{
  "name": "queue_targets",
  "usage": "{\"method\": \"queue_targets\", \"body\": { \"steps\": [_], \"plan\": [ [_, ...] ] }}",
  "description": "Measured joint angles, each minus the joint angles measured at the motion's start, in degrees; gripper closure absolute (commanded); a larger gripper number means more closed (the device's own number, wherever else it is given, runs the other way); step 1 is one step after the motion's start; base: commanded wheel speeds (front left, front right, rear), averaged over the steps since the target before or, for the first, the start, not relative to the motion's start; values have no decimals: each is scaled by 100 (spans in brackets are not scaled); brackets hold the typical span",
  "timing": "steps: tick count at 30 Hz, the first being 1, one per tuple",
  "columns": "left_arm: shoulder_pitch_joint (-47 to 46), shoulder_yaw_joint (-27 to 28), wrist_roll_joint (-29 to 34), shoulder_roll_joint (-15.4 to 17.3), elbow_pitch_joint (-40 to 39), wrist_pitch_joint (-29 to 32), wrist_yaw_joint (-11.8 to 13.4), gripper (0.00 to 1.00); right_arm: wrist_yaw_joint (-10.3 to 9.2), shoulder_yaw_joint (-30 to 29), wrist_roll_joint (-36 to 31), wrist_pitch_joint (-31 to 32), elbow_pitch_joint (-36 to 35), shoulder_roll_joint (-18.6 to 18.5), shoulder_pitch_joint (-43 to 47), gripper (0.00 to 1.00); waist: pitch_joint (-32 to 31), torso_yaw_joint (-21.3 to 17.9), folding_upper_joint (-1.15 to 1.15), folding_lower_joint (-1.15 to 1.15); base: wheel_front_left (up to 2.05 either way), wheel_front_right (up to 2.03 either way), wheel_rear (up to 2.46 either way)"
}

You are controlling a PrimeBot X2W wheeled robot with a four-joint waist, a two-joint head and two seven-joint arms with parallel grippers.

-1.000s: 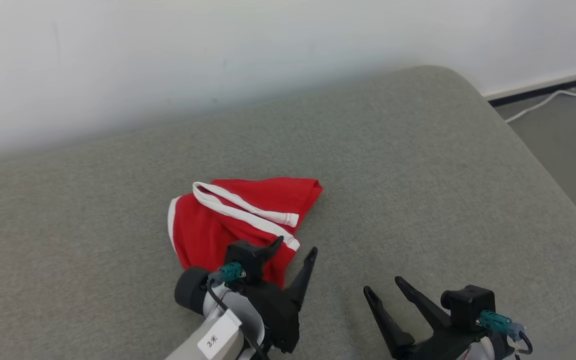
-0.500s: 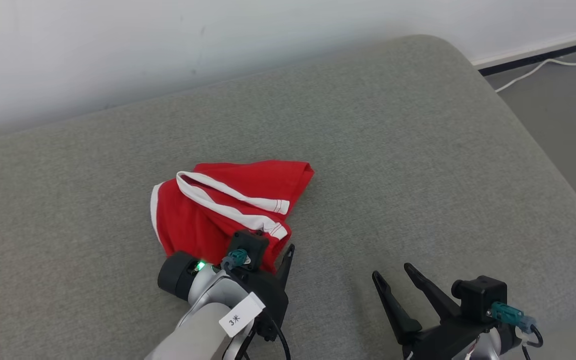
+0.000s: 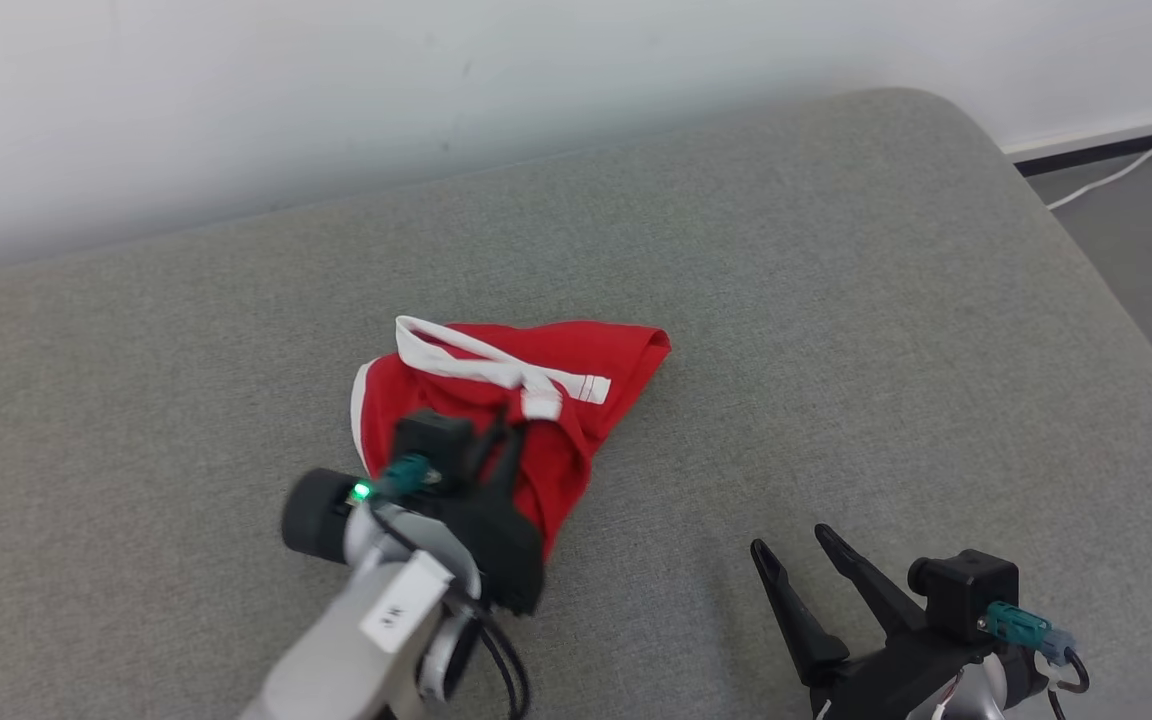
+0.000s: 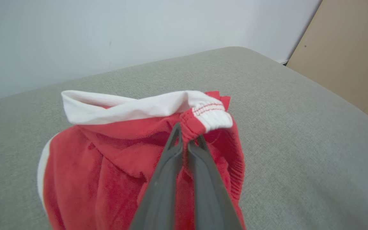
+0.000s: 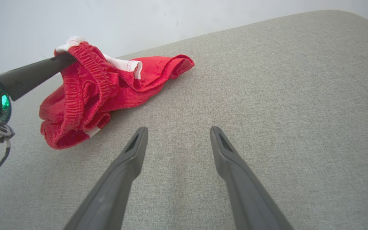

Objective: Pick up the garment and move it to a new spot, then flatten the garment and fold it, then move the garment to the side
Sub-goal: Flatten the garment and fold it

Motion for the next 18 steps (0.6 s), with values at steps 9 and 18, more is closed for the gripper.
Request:
{"method": "queue_targets", "body": {
  "steps": [9, 18],
  "plan": [
    [377, 902, 3, 770, -653, -647, 1, 100, -2, -37, 19, -43, 74, -26, 35, 0, -157, 249, -1, 0, 0, 0, 0],
    [1180, 1682, -60, 1389, -719, -661, 1, 100, -2, -1, 19, -42, 94, -52, 88, 0, -373, 380, -1, 0, 0, 0, 0]
  ]
}}
